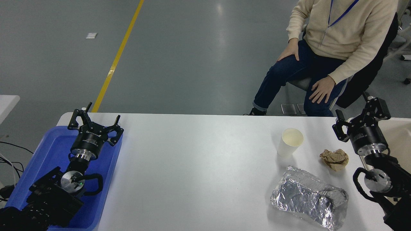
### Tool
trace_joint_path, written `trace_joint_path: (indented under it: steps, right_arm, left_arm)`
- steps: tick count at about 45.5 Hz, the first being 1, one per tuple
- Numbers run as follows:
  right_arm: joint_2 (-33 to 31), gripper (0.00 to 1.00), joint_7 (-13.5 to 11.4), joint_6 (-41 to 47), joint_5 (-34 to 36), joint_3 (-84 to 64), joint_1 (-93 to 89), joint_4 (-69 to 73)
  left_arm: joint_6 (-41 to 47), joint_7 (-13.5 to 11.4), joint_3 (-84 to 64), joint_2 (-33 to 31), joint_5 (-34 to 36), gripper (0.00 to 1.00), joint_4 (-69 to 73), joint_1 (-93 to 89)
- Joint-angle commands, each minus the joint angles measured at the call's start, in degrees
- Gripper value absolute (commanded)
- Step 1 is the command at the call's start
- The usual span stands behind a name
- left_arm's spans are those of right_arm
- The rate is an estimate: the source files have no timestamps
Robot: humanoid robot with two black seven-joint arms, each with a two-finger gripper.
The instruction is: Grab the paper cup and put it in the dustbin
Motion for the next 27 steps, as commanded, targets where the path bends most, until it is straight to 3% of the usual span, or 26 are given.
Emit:
trace_joint_path:
  steps: [1, 17, 27]
  right_arm:
    - [-0.16, 1.0, 0.02, -0.22, 0.0, 0.08, 0.82, -0.15]
    - [-2.09, 1.0, -0.06, -0.22, 0.09, -1.49, 0.99, 1.17]
    - [-11.48, 1.0, -0.06, -0.84, 1.32, -18.7, 5.91, 1.25]
  left_arm:
    - [0.0, 0.0, 0.0, 0.0, 0.01, 1.0, 0.0, 0.0]
    - [0.0, 0.0, 0.0, 0.0, 0.01, 1.0, 0.0, 0.0]
    - [0.0, 0.0, -0.09, 0.0, 0.01, 1.0, 0.0, 0.0]
